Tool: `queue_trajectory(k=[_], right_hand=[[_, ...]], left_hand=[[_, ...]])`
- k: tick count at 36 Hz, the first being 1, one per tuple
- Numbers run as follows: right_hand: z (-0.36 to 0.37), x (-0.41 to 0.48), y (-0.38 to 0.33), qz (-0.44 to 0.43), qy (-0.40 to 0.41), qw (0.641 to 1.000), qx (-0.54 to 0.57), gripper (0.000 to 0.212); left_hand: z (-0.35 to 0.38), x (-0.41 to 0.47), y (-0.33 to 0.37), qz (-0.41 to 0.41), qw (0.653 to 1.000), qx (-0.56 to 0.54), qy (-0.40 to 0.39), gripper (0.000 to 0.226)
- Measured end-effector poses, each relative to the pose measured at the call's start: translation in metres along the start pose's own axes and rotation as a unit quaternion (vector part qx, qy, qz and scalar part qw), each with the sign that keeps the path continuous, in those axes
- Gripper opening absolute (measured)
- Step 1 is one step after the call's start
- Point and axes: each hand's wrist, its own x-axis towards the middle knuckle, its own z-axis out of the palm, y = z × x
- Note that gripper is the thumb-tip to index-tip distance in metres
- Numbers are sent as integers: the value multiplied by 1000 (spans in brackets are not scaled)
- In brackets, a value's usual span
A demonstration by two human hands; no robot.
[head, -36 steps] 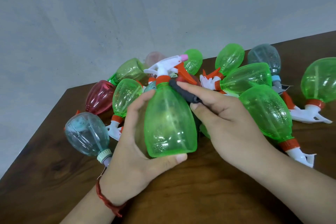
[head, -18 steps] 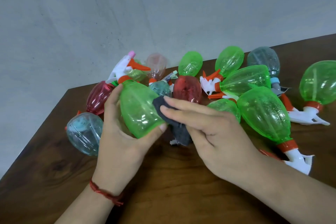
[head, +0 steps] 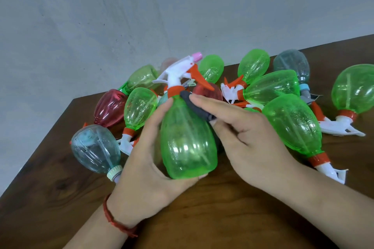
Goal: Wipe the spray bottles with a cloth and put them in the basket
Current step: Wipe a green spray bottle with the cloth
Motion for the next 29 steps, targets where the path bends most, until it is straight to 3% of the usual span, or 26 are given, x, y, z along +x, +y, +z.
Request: queue_trajectory(k=[10, 16, 21, 25, 29], right_hand=[[4, -8, -2, -90, -71, 990, -86, 57], [2, -4, 4, -50, -31, 996, -65, 55], [0, 1, 1, 68, -7, 996, 65, 49], [-1, 0, -3, 90, -12, 989, 120, 48], [1, -3, -2, 35, -10, 998, 51, 53]], left_hand=[[-5, 10, -4, -52, 986, -47, 151, 107], [-4, 5, 0, -30, 998, -8, 57, 115], [-4, 1, 2, -17, 1000, -7, -24, 122], [-6, 1, 1, -8, 1000, -22, -9, 119], [-2, 3, -3, -15, 998, -29, 47, 114]])
